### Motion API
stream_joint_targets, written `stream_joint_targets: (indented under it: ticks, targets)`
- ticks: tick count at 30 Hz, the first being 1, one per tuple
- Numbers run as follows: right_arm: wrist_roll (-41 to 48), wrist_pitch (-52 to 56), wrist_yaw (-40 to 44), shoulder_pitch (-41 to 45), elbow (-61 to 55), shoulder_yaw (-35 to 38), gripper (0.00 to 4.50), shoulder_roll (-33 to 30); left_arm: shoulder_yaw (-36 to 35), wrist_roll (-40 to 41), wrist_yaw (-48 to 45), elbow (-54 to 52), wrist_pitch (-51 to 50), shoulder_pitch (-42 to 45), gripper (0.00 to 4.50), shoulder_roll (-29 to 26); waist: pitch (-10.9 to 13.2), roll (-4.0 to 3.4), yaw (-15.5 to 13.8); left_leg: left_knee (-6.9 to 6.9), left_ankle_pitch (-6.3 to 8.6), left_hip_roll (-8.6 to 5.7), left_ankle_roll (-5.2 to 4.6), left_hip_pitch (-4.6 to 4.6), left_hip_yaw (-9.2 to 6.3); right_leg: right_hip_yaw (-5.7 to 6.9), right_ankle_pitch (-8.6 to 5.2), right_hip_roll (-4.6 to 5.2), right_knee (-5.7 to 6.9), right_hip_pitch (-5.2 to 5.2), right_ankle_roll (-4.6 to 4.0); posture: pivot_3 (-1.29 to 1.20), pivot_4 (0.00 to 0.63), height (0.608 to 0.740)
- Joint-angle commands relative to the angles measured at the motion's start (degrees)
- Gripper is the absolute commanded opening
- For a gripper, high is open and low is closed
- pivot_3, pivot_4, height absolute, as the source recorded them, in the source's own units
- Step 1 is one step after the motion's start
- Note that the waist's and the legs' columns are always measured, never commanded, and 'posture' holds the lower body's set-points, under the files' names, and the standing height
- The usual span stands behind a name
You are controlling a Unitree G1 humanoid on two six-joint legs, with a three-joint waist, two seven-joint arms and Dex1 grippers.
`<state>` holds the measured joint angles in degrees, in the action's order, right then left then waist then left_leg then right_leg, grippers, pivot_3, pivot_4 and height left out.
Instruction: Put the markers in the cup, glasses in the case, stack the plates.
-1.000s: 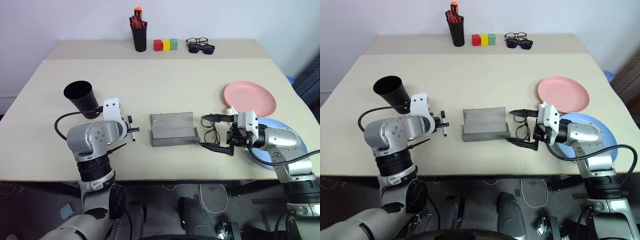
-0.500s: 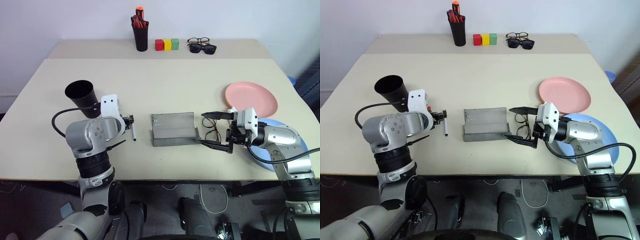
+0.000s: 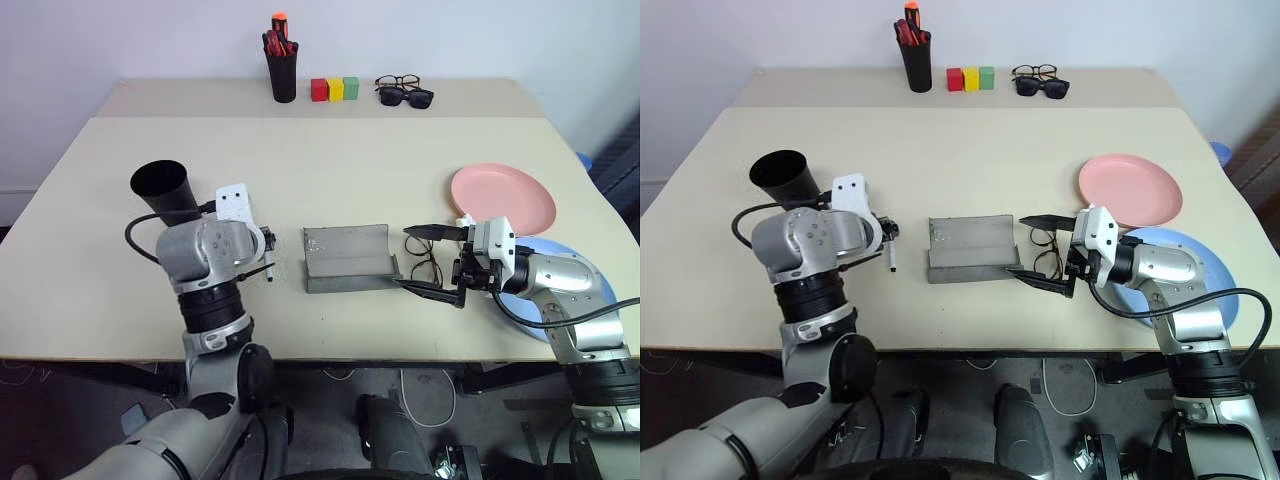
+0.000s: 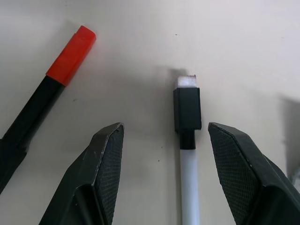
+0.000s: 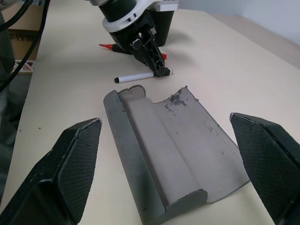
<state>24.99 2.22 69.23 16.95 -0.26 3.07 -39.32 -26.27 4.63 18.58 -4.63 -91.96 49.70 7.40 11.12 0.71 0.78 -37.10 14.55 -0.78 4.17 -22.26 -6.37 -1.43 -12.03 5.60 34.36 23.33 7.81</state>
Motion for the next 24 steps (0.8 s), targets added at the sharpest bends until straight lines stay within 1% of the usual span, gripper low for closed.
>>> stream_joint_targets:
  ticks: [1, 4, 6, 8, 14, 16, 18, 19, 21, 22, 24]
  targets:
    - [0.8, 0.12, -0.31, 0.44, -2.55, 1.14, 4.5, -0.5, -2.59, -3.78, 2.96, 3.37, 0.84, 1.02, 2.91, 1.42, -0.01, -0.01, 0.08, 0.0, 0.0, 0.0, 0.0, 0.0, 0.0, 0.0, 0.0, 0.0, 0.0, 0.0, 0.01, 0.0, 0.15, 0.74]
    - [0.89, 0.43, -0.32, 0.18, -2.96, 1.29, 4.5, -0.75, -3.4, -5.11, 4.01, 5.72, 2.3, 1.62, 2.09, 2.41, -0.04, -0.06, 0.23, 0.0, -0.01, 0.0, 0.02, 0.06, 0.0, 0.0, 0.01, 0.0, 0.02, -0.02, 0.01, 0.0, 0.15, 0.74]
    - [1.05, 0.76, -0.35, -0.12, -3.42, 1.53, 4.5, -0.98, -4.12, -5.5, 4.21, 6.82, 2.59, 2.1, 1.11, 2.91, -0.06, -0.11, 0.14, 0.0, -0.01, 0.0, 0.02, 0.12, 0.0, 0.0, 0.01, 0.0, 0.04, -0.06, 0.02, 0.0, 0.15, 0.74]
    - [1.11, 0.9, -0.36, -0.43, -3.62, 1.78, 4.5, -1.18, -5.15, -5.81, 4.27, 7.33, 2.21, 2.59, 0.03, 3.46, -0.07, -0.11, 0.04, 0.0, -0.01, 0.0, 0.03, 0.16, 0.0, 0.0, 0.01, 0.0, 0.03, -0.12, 0.02, 0.0, 0.15, 0.74]
    - [1.11, 1.07, -0.69, -0.95, -3.85, 2.19, 4.5, -1.31, -5.01, -5.25, 2.33, 6.47, 1.96, 2.27, 0.01, 2.95, -0.1, -0.14, 0.06, -0.01, -0.02, -0.02, 0.03, 0.18, 0.0, 0.0, 0.02, 0.0, 0.02, -0.16, 0.04, 0.0, 0.15, 0.74]
    - [1.1, 0.88, -0.87, -0.89, -3.47, 2.46, 4.5, -1.24, -2.44, -2.11, -2.0, 3.24, 1.7, 2.03, 0.01, 2.38, -0.1, -0.14, 0.08, -0.01, -0.02, -0.02, 0.03, 0.18, 0.0, 0.0, 0.02, 0.0, 0.02, -0.16, 0.05, 0.0, 0.15, 0.74]
    - [1.44, 1.07, -1.56, -0.39, -3.21, 2.81, 4.5, -0.72, 4.21, 2.09, -8.62, -3.94, 3.32, 0.91, 0.01, -0.12, -0.04, -0.06, 0.03, -0.01, -0.02, -0.02, 0.04, 0.14, 0.0, 0.0, 0.02, 0.0, 0.02, -0.13, 0.05, 0.0, 0.15, 0.74]
    - [2.0, 1.39, -2.11, 0.17, -3.14, 3.06, 4.5, -0.17, 8.28, 3.75, -12.12, -7.94, 6.0, 0.05, 0.01, -2.38, 0.02, 0.04, 0.02, -0.01, -0.04, -0.02, 0.06, 0.04, -0.02, 0.0, 0.02, 0.0, 0.02, -0.05, 0.04, 0.0, 0.15, 0.74]
    - [3.51, 2.13, -3.57, 1.41, -3.16, 3.69, 4.5, 1.19, 12.91, 4.98, -16.17, -13.13, 11.35, -1.07, 0.01, -5.79, 0.13, 0.16, 0.06, 0.0, -0.05, -0.02, 0.09, -0.18, -0.03, 0.0, 0.08, 0.0, 0.0, 0.15, -0.03, 0.0, 0.15, 0.74]
    - [4.52, 2.47, -4.59, 2.23, -3.24, 4.07, 4.5, 2.21, 15.07, 4.37, -17.54, -15.2, 16.1, -1.68, 0.01, -8.05, 0.14, 0.15, 0.12, 0.01, -0.05, -0.02, 0.09, -0.19, -0.03, -0.01, 0.19, 0.0, 0.0, 0.18, -0.18, 0.0, 0.15, 0.74]
    - [6.88, 3.03, -5.8, 3.53, -3.71, 4.64, 4.5, 4.66, 18.13, 1.4, -19.36, -17.64, 29.3, -2.91, 0.01, -13.3, 0.13, 0.12, 0.41, 0.09, -0.06, -0.01, 0.11, -0.15, -0.02, -0.03, 0.2, 0.01, 0.0, 0.2, -0.17, 0.0, 0.15, 0.74]
